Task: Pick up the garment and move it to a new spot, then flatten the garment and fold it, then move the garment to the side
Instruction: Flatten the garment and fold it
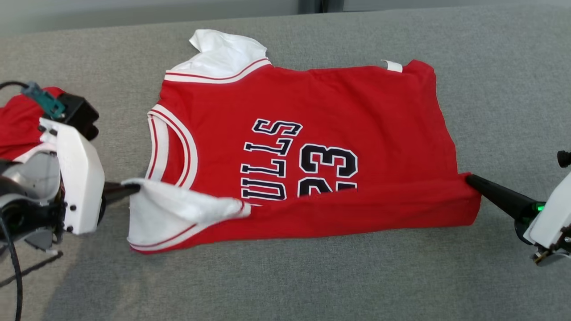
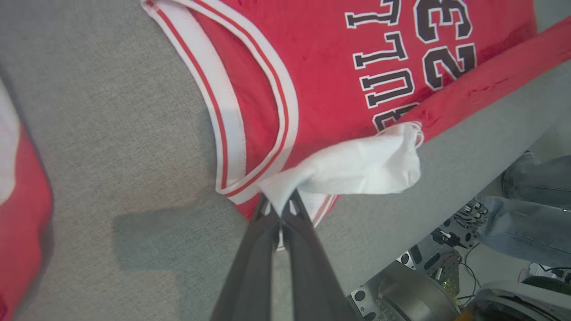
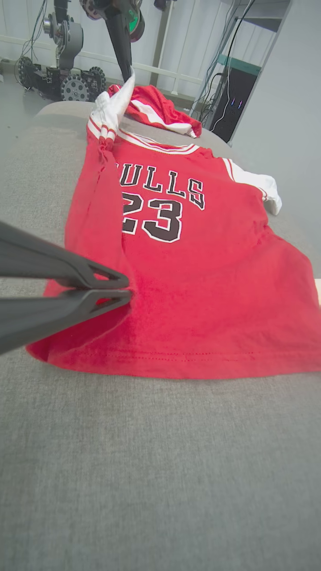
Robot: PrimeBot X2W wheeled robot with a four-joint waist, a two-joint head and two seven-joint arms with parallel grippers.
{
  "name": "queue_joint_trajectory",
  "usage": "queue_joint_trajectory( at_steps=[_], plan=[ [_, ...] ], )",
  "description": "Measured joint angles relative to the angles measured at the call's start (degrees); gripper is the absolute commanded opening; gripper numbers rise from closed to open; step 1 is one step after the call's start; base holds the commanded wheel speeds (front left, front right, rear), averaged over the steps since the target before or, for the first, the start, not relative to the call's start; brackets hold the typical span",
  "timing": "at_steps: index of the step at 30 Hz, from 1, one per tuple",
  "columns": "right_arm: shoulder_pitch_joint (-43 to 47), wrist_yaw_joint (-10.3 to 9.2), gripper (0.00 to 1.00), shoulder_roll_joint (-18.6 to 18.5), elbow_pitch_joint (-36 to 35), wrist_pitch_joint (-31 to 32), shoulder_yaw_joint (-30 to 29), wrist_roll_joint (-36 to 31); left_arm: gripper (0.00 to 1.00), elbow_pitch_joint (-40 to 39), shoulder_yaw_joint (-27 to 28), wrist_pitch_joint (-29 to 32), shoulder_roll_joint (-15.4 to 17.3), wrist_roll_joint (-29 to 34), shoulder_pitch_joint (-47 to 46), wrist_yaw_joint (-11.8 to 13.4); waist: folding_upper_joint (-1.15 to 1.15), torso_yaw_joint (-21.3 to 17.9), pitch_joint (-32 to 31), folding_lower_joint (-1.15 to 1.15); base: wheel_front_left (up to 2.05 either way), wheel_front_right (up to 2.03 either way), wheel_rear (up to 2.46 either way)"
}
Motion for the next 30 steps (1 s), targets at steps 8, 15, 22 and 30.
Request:
queue_joint_trajectory(
  at_steps=[8, 15, 22, 30],
  plan=[
    [-1.98, 0.00, 0.00, 2.47, 2.01, -0.96, 0.14, 1.59, 0.00, 7.97, -0.14, 1.24, -4.54, 3.08, -6.14, -1.42, 0.00, -1.91, 2.28, 0.00, 0.00, 0.00, 0.00],
    [-2.76, 0.00, 0.00, 4.05, 3.20, -2.75, 0.59, 0.80, 0.00, 13.23, -1.11, 1.51, -6.65, 4.23, -7.22, -3.01, 0.00, -3.22, 3.07, 0.00, 0.00, 0.00, 0.00],
    [-3.65, 0.00, 0.00, 5.57, 3.60, -5.14, 0.03, -0.64, 0.00, 16.96, -1.14, 0.94, -7.89, 4.27, -7.87, -4.09, 0.00, -3.39, 2.88, 0.00, 0.00, 0.00, 0.00],
    [-4.31, 0.00, 1.00, 7.02, 7.13, -7.56, -0.34, -1.14, 1.00, 20.67, -0.41, -1.51, -10.59, 3.82, -7.88, -5.47, 0.00, -2.75, 2.46, 0.00, 0.00, 0.00, 0.00]
  ],
)
